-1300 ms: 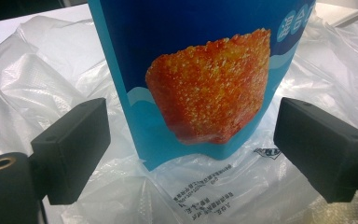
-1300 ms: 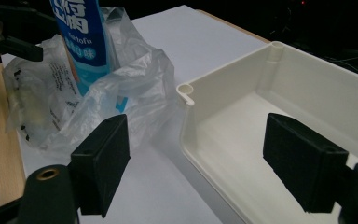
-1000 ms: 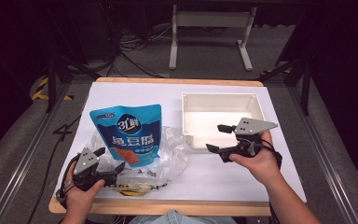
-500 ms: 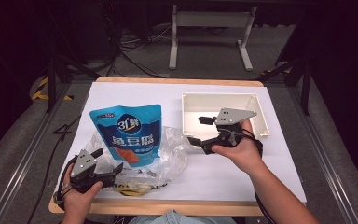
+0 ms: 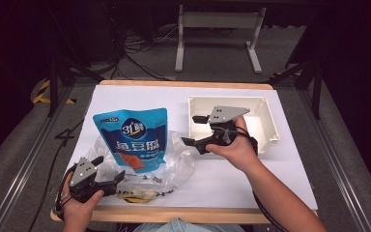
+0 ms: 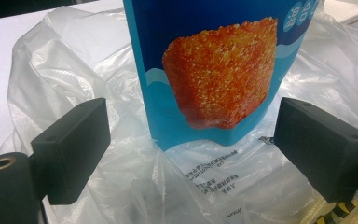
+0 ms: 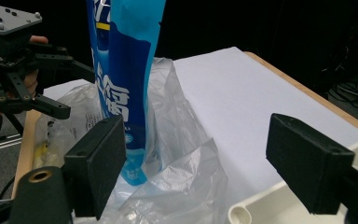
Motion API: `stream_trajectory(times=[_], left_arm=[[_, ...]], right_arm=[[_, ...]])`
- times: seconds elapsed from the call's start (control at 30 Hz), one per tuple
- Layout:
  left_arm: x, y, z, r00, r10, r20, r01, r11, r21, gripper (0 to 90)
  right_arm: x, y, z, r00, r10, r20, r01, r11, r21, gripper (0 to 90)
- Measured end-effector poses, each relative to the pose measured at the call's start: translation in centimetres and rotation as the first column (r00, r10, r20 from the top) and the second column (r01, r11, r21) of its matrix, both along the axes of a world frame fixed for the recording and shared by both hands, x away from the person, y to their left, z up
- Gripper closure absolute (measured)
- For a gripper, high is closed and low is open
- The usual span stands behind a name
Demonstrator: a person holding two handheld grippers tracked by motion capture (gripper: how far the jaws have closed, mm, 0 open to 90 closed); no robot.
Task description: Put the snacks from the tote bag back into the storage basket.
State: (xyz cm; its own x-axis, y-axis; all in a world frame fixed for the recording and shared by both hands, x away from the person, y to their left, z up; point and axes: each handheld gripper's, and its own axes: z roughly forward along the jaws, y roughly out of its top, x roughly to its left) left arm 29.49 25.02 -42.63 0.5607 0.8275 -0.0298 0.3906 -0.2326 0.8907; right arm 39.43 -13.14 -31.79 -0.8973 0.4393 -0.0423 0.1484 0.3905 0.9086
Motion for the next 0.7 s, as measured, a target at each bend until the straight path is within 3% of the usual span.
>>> stream_trajectory(times=[0.7], left_arm=[[0.4, -0.1, 0.1, 0.9998, -0.019, 0.007, 0.019, 0.9998, -0.008, 11.4]], right_arm=[[1.4, 5.4, -0.1, 0.9947, 0.103, -0.011, -0.102, 0.994, 0.03, 17.9]])
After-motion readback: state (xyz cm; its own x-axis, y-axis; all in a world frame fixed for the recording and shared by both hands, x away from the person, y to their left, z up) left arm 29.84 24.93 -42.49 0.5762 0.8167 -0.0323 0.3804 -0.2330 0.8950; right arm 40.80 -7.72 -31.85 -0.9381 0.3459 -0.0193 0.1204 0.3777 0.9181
